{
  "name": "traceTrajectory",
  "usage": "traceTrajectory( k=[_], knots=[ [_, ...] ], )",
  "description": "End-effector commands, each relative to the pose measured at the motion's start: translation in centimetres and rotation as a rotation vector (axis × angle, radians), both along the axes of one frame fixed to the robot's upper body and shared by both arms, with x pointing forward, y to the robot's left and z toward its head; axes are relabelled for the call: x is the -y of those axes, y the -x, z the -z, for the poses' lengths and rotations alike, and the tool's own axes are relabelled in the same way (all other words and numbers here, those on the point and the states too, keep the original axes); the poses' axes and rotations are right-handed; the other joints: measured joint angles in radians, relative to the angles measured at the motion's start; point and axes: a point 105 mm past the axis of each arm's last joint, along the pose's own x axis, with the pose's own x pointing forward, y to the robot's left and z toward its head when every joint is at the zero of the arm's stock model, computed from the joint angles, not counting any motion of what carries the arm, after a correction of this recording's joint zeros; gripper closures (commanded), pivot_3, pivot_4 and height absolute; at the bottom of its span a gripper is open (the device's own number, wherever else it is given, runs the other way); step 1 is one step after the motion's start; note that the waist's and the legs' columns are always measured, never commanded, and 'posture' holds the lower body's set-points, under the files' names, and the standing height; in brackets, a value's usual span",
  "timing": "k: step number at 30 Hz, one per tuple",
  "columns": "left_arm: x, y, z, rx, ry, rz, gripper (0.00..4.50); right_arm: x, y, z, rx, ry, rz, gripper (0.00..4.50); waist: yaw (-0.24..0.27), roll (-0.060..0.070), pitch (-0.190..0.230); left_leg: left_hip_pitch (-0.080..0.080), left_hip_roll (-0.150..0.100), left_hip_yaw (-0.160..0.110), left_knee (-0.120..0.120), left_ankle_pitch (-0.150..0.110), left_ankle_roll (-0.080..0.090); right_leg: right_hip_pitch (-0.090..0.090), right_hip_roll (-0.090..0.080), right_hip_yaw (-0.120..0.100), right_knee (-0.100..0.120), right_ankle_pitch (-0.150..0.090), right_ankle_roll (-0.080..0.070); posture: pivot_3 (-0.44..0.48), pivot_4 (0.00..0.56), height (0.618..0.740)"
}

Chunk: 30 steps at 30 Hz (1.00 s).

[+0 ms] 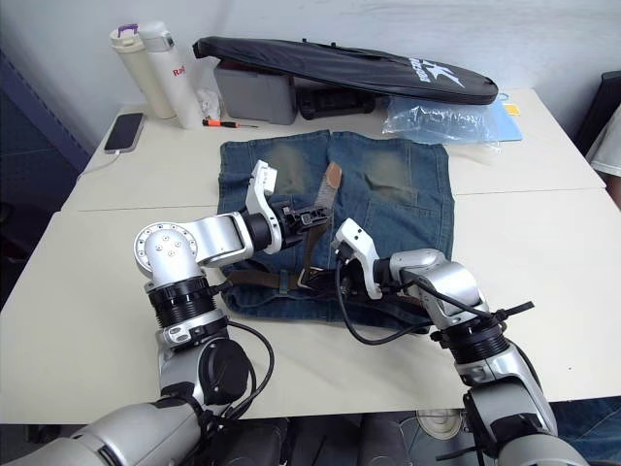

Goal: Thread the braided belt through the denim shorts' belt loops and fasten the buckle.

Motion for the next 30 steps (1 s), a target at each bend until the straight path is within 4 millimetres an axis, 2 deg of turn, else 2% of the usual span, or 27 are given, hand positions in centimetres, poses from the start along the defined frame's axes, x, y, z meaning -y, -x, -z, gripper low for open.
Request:
traceTrajectory(
  k=[1,7,11,18,20,24,30],
  knots=[
    [2.3,3.2,-0.9,0.050,0.181,0.163,4.50,0.2,0.7,2.8,-0.032,0.118,-0.042,4.47,-0.001,0.000,0.000,0.000,0.000,0.000,0.000,0.000,0.000,0.000,0.000,0.000,0.000,0.000,0.000,0.000,0.150,0.740],
    [-1.3,3.1,-0.7,0.078,0.257,0.078,4.50,0.7,1.2,3.5,-0.042,0.148,-0.047,4.47,-0.002,0.000,0.000,0.000,0.000,0.000,0.000,0.000,0.000,0.000,0.000,0.000,0.000,0.000,0.000,0.000,0.150,0.740],
    [-3.2,2.7,0.7,0.036,0.282,-0.032,4.50,0.8,1.2,3.1,-0.036,0.135,-0.045,4.47,-0.002,0.002,-0.005,0.001,0.000,0.000,0.000,0.000,-0.001,0.001,0.000,0.000,0.000,0.000,0.000,0.000,0.150,0.740],
    [-6.1,1.4,2.1,-0.030,0.421,-0.247,4.50,0.7,1.3,0.7,0.052,0.091,-0.064,4.47,0.008,0.000,-0.005,0.003,0.001,0.000,0.006,-0.005,-0.001,0.005,0.002,0.000,-0.003,0.000,0.000,0.000,0.150,0.740],
    [-6.9,1.2,2.3,-0.045,0.460,-0.300,4.50,0.8,1.5,-1.1,0.096,0.079,-0.079,4.47,0.010,-0.001,-0.004,0.002,0.002,0.000,0.006,-0.005,-0.001,0.005,0.002,0.000,-0.003,0.000,0.000,0.000,0.150,0.740],
    [-7.7,1.2,2.9,-0.071,0.479,-0.360,4.50,1.1,1.3,-3.9,0.171,0.071,-0.078,4.47,0.013,-0.002,-0.003,0.001,0.002,0.000,0.006,-0.005,-0.001,0.003,0.002,0.000,-0.003,0.000,0.000,0.000,0.150,0.740],
    [-7.5,1.3,2.8,-0.083,0.538,-0.381,4.50,1.0,0.0,-4.5,0.236,0.110,-0.052,4.47,0.018,-0.003,-0.003,0.001,0.003,0.000,0.006,-0.005,-0.001,0.003,0.003,0.001,-0.005,0.000,-0.001,0.000,0.150,0.740]
  ],
)
